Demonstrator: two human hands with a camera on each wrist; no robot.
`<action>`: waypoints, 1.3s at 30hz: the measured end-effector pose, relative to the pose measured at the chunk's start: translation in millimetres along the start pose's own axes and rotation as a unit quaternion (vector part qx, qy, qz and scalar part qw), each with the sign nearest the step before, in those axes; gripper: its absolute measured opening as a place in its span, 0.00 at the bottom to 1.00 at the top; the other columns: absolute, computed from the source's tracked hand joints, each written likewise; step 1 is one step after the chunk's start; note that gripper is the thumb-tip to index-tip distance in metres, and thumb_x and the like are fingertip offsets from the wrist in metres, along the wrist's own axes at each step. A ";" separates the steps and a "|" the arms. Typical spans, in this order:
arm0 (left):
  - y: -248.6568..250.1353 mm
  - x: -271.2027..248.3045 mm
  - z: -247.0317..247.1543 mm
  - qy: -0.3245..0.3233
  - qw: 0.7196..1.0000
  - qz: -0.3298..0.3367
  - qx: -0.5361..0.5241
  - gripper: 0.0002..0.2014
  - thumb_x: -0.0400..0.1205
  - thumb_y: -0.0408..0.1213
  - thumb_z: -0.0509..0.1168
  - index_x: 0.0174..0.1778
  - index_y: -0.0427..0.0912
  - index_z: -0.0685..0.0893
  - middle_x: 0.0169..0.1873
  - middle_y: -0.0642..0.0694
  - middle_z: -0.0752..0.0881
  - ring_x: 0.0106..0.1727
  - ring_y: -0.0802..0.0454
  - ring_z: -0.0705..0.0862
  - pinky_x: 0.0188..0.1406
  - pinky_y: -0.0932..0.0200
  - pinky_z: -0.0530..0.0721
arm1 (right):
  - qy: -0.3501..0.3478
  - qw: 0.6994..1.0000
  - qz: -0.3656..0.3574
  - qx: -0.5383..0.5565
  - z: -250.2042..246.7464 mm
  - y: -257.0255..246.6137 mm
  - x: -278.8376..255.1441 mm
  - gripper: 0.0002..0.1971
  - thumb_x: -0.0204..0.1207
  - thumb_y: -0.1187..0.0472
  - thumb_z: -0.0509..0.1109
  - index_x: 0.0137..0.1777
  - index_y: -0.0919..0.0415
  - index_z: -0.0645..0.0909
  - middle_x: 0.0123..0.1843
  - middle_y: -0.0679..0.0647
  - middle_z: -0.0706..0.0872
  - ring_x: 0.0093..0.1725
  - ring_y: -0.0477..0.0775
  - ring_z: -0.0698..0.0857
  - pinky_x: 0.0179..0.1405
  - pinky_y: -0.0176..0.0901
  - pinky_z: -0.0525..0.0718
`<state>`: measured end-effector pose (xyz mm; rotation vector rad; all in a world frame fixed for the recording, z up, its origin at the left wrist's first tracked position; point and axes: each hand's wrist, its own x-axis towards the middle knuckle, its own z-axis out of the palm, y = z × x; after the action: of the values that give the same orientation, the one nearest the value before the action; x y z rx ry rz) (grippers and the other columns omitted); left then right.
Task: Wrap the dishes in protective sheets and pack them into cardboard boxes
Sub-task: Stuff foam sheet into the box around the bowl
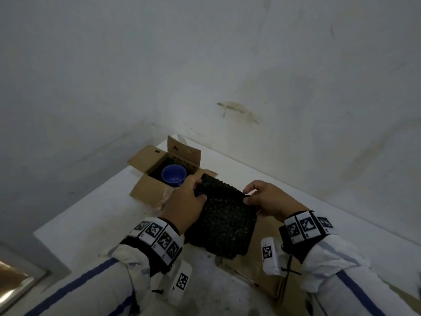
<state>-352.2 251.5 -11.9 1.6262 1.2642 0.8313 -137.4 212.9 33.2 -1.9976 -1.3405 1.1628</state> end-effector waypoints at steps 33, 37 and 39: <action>-22.9 -16.3 40.4 -0.218 0.843 0.141 0.471 0.15 0.84 0.38 0.56 0.63 0.40 0.79 0.62 0.42 0.75 0.64 0.41 0.73 0.59 0.50 0.70 | 0.022 0.801 -0.178 -0.571 81.3 5.8 37.6 0.23 0.83 0.59 0.54 0.78 0.56 0.61 0.70 0.59 0.73 0.68 0.62 0.73 0.66 0.57 0.67; -21.1 -17.7 37.4 -0.138 0.824 0.106 0.539 0.15 0.82 0.44 0.56 0.61 0.44 0.79 0.63 0.44 0.73 0.65 0.42 0.69 0.62 0.49 0.66 | -0.030 0.796 -0.152 -0.586 83.2 2.1 48.9 0.28 0.84 0.59 0.53 0.83 0.57 0.52 0.73 0.60 0.71 0.69 0.62 0.74 0.69 0.57 0.66; -22.0 -15.6 38.2 -0.150 0.814 0.100 0.551 0.16 0.82 0.46 0.56 0.61 0.44 0.80 0.63 0.43 0.75 0.66 0.42 0.70 0.64 0.49 0.65 | -0.039 0.797 -0.152 -0.583 84.5 1.6 51.9 0.29 0.83 0.59 0.55 0.83 0.58 0.52 0.73 0.61 0.71 0.68 0.62 0.75 0.69 0.55 0.67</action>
<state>-330.3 229.1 -46.6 2.6936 1.4300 -0.1898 -199.1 253.1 -33.2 -2.2465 -2.7177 0.1642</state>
